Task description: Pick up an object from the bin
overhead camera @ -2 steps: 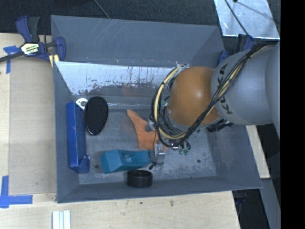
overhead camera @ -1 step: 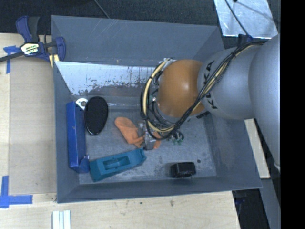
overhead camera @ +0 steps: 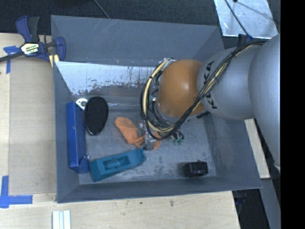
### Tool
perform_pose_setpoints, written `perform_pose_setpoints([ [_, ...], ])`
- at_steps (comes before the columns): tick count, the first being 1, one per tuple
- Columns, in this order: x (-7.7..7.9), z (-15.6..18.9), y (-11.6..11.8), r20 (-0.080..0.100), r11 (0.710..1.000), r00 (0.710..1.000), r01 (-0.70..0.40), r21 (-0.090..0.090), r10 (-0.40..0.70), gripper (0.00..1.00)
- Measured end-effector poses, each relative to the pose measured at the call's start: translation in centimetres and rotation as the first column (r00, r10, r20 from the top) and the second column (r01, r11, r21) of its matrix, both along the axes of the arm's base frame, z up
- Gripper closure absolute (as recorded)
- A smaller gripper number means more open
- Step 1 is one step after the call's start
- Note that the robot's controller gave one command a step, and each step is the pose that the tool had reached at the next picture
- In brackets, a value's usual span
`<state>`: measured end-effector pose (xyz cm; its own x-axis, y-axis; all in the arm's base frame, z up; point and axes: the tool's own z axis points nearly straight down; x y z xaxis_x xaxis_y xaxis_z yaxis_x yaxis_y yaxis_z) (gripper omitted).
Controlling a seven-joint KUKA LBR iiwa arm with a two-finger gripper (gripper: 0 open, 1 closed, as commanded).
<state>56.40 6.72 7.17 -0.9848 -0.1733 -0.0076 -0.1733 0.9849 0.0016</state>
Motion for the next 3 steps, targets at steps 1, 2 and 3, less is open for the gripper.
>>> perform_pose_setpoints([
  [1,5.2,11.8,-0.4,-0.004,1.000,1.000,0.020,-0.002,-0.020,1.00],
  [2,5.2,11.8,-0.4,-0.004,1.000,1.000,0.020,-0.002,-0.020,1.00],
  [3,5.1,17.7,-1.8,-0.008,1.000,1.000,0.022,-0.003,-0.022,1.00],
])
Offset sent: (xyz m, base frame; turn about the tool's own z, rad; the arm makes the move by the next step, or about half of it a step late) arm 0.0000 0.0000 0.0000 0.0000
